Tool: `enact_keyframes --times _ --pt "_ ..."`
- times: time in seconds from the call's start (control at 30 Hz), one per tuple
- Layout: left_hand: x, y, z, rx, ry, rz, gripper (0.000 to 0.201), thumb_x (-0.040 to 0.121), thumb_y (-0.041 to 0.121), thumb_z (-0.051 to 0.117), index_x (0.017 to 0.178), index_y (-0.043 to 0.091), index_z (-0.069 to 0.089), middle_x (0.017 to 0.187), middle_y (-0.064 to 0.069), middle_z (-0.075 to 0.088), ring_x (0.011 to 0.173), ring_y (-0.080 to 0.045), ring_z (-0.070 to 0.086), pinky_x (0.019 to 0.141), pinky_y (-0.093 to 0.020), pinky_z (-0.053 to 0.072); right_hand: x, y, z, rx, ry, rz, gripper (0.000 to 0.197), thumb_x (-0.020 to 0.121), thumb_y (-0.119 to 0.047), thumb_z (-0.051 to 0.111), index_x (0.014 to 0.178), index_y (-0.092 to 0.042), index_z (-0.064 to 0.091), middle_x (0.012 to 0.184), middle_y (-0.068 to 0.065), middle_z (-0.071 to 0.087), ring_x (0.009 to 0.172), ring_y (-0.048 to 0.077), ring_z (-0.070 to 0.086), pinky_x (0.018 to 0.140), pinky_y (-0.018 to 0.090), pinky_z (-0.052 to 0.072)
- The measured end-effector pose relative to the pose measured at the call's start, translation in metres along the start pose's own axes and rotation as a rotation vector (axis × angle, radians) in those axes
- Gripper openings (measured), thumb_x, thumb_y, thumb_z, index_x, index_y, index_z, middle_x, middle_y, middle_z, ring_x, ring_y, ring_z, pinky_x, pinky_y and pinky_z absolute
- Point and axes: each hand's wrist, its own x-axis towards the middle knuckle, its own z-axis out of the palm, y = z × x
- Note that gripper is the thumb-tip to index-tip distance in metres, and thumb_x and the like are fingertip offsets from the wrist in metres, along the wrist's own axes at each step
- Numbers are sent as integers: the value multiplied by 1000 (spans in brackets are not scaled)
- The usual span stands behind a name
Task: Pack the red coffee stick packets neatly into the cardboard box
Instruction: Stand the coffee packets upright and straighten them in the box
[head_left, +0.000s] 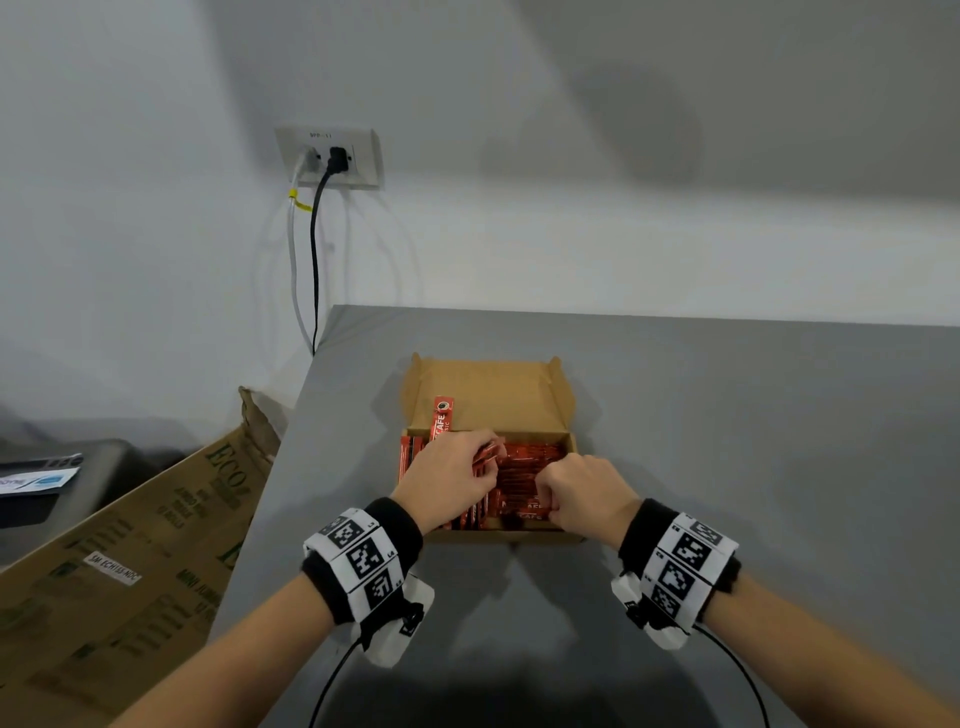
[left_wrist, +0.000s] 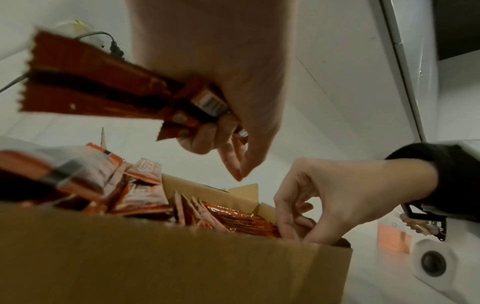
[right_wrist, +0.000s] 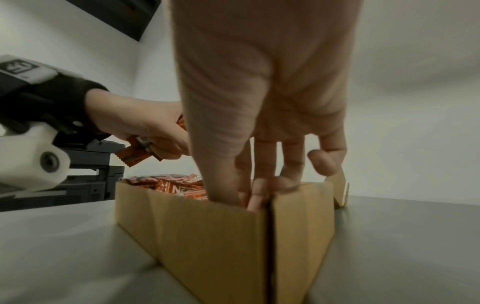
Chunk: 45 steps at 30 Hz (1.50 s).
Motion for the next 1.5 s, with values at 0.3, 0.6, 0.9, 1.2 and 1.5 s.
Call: enact_keyframes --times 0.3,0.6,0.9,1.2,1.5 --pt "0 2 1 1 -32 -9 15 91 15 53 100 19 65 96 9 67 80 -4 62 71 -18 51 -1 6 2 59 16 -1 12 81 -20 60 93 -20 63 101 -1 65 93 23 60 76 30 45" --pt "0 2 2 -10 -40 -6 17 90 15 53 102 19 65 97 7 67 80 -4 62 67 -12 48 1 7 2 115 31 21 10 82 -21 64 92 -18 63 99 -1 66 95 20 59 78 31 45" --pt "3 13 1 -334 87 -55 15 100 15 40 98 14 55 68 5 54 58 -8 50 57 -22 43 1 8 -8 380 245 -30 27 84 -38 64 103 -18 63 91 -7 65 77 8 56 75 29 50" --pt "15 40 -2 -827 406 -71 19 98 5 39 111 12 51 88 2 59 80 5 60 77 -13 48 13 -25 -16 946 388 -96 42 94 -21 53 135 -22 41 79 -15 60 65 -3 59 64 10 43" --pt "12 29 -2 -920 356 -152 38 96 -5 38 129 15 40 101 5 61 87 7 62 73 -12 49 11 -14 -20 974 392 -56 23 90 -18 59 112 -20 51 67 -4 67 50 5 59 54 16 49"
